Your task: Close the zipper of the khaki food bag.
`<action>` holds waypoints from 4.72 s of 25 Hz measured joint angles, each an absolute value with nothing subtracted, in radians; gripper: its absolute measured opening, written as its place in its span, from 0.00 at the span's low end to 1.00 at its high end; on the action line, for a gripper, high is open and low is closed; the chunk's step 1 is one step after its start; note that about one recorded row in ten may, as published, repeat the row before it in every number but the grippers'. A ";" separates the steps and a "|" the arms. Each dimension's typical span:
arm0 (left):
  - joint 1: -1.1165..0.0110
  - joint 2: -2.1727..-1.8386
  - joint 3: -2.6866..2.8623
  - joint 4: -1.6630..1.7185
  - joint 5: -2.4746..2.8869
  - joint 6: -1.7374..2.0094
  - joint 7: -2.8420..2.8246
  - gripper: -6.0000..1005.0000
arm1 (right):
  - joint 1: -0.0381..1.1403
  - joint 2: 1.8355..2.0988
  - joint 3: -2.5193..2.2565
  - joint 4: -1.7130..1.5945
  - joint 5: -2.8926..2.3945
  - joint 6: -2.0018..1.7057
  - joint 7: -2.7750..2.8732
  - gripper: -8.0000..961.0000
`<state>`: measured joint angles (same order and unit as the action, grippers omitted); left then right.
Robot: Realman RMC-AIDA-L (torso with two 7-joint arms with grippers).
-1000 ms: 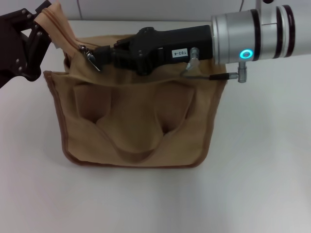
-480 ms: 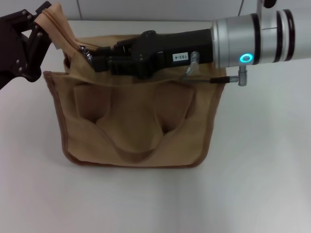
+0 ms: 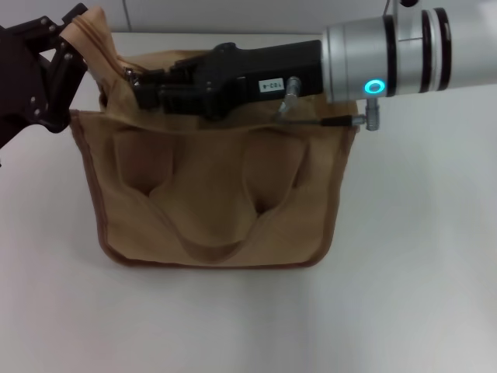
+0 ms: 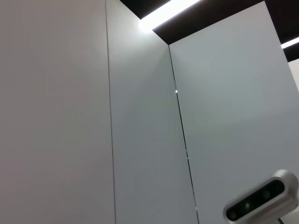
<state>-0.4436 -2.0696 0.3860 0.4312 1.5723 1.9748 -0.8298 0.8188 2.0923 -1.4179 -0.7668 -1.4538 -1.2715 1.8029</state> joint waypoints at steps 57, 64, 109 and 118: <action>-0.446 -2.069 0.377 0.429 1.545 1.993 -0.863 0.07 | 0.787 2.088 -1.566 -0.946 -1.522 -1.155 1.961 0.34; -0.443 -2.069 0.377 0.430 1.536 1.994 -0.865 0.07 | 0.763 2.088 -1.561 -0.970 -1.524 -1.167 1.958 0.27; -0.423 -2.065 0.370 0.403 1.497 1.973 -0.856 0.08 | 0.549 2.091 -1.442 -1.135 -1.570 -1.243 1.916 0.01; -0.425 -2.065 0.370 0.403 1.497 1.968 -0.860 0.08 | 0.517 2.089 -1.421 -1.152 -1.573 -1.251 1.907 0.01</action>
<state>-0.4255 -2.0647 0.3697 0.4034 1.4969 1.9681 -0.8598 0.5171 2.0888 -1.4213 -1.1517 -1.5727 -1.2506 1.9071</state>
